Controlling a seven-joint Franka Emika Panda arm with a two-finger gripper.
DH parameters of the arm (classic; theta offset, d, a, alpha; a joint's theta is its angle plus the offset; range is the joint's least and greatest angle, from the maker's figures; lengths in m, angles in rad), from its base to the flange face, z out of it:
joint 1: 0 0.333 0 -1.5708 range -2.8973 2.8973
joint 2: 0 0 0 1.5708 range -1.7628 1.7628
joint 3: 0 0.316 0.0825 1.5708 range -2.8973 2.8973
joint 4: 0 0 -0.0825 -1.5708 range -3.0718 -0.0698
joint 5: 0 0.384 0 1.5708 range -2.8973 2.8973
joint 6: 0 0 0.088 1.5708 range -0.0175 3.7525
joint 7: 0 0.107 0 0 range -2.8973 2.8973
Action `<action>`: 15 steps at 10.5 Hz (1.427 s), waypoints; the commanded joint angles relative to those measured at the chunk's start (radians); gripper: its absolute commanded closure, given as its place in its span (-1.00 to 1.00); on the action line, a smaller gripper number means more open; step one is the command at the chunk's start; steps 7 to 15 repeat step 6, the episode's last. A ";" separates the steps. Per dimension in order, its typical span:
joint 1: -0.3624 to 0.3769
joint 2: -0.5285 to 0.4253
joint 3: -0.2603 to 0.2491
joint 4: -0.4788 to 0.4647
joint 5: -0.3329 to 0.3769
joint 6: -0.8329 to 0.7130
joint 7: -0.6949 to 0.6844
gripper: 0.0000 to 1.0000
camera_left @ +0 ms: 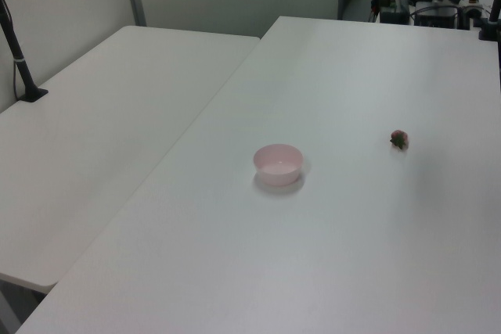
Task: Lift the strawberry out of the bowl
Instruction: 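Open the gripper to release the strawberry onto the table and rise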
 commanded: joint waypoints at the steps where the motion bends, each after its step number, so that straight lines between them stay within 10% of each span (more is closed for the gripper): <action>1: 0.041 -0.046 -0.049 -0.011 0.012 0.042 0.014 -1.00; 15: 0.043 -0.035 -0.089 -0.054 0.012 0.150 -0.167 -1.00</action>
